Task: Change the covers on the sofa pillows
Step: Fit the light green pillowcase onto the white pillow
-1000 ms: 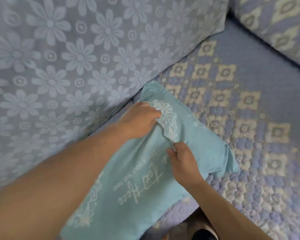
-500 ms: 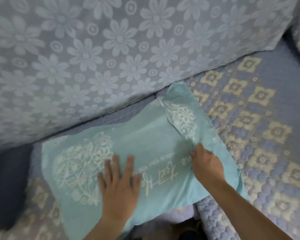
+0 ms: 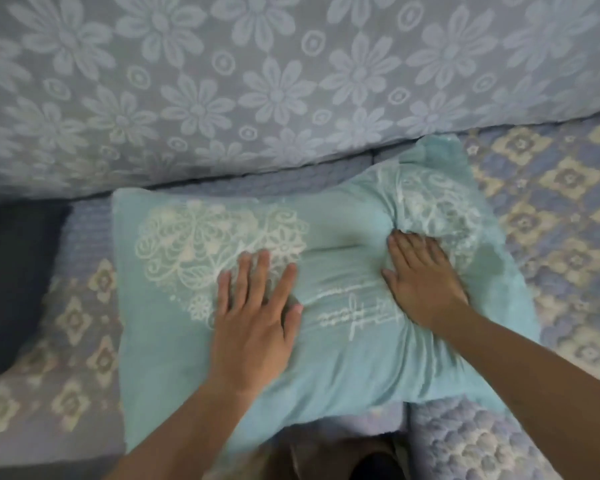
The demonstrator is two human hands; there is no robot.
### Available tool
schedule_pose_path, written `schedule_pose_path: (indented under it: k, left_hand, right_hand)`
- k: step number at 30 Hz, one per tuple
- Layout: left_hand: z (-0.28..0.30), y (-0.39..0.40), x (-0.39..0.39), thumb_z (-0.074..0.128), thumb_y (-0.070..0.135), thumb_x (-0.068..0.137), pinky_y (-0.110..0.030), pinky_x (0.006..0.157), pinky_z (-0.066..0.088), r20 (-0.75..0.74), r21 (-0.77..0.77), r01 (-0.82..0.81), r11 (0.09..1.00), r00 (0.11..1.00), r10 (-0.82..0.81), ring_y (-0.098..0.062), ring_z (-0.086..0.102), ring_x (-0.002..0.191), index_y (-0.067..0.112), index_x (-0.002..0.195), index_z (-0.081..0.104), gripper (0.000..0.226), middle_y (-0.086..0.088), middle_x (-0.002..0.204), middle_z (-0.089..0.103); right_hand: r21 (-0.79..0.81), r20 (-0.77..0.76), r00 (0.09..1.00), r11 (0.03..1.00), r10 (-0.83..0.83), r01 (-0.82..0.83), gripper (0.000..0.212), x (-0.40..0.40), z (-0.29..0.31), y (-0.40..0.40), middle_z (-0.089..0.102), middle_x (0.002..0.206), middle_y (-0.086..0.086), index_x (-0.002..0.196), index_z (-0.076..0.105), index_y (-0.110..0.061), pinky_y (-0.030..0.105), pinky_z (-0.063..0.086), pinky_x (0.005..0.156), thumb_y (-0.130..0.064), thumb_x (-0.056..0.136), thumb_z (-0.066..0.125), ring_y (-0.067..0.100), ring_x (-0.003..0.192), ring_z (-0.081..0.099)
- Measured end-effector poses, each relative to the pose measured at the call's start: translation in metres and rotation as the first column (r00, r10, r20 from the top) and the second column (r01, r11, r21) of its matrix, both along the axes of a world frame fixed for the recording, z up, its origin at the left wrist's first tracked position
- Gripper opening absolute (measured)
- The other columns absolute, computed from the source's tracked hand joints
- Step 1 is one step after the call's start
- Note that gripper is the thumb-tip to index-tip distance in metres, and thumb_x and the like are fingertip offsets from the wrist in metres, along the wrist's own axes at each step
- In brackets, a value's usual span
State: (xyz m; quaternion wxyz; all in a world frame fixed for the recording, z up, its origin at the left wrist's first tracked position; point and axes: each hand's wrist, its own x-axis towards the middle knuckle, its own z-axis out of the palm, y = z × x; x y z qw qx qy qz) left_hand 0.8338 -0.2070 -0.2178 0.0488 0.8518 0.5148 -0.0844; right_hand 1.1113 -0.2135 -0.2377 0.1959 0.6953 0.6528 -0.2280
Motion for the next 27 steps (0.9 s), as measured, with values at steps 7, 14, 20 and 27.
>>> schedule_pose_path:
  k: [7,14,20,27]
  left_hand:
    - [-0.014,0.018,-0.012,0.032,0.057,0.102,-0.067,0.120,0.004,0.074,0.069,-0.039,0.997,0.997,0.034,-0.042,0.000,0.154,0.033,0.159,0.024,0.063,-0.012,0.169,0.008]
    - [-0.137,0.061,0.008,0.024,0.061,0.099,-0.071,0.117,0.002,-0.078,-0.079,-0.133,0.988,0.989,0.126,-0.040,-0.005,0.154,0.037,0.158,0.020,0.064,-0.008,0.169,0.005]
    - [-0.067,0.027,-0.017,0.025,0.057,0.101,-0.071,0.116,0.006,-0.086,-0.147,-0.111,0.983,0.991,0.099,-0.043,0.006,0.153,0.030,0.159,0.024,0.064,-0.013,0.168,0.012]
    - [-0.002,0.057,0.065,0.049,0.020,0.083,-0.052,0.117,0.031,0.412,-0.083,0.173,0.981,0.903,-0.124,-0.042,0.038,0.140,0.013,0.145,0.050,0.062,-0.019,0.154,0.039]
  right_hand:
    - [0.338,0.025,1.000,0.941,0.008,-0.016,0.056,0.020,-0.017,-0.041,0.026,0.161,0.018,0.151,0.041,-0.016,0.054,0.014,0.122,-0.038,0.099,0.044,0.040,0.148,0.020]
    - [0.218,0.000,0.995,0.971,-0.099,0.096,0.057,0.001,-0.101,0.014,0.030,0.160,0.015,0.151,0.040,-0.019,0.054,0.023,0.118,-0.042,0.100,0.033,0.036,0.148,0.024]
    - [-0.078,-0.600,0.489,0.656,-0.633,0.751,0.065,0.011,-0.001,-0.003,0.063,0.119,-0.007,0.148,0.038,-0.027,0.030,0.046,0.093,-0.031,0.091,0.068,0.014,0.109,0.060]
    - [-0.312,-0.479,0.341,0.519,-0.809,0.796,0.023,-0.003,0.047,-0.071,0.054,0.070,-0.009,0.079,0.055,-0.020,0.022,0.037,0.058,-0.030,0.088,0.073,0.008,0.063,0.049]
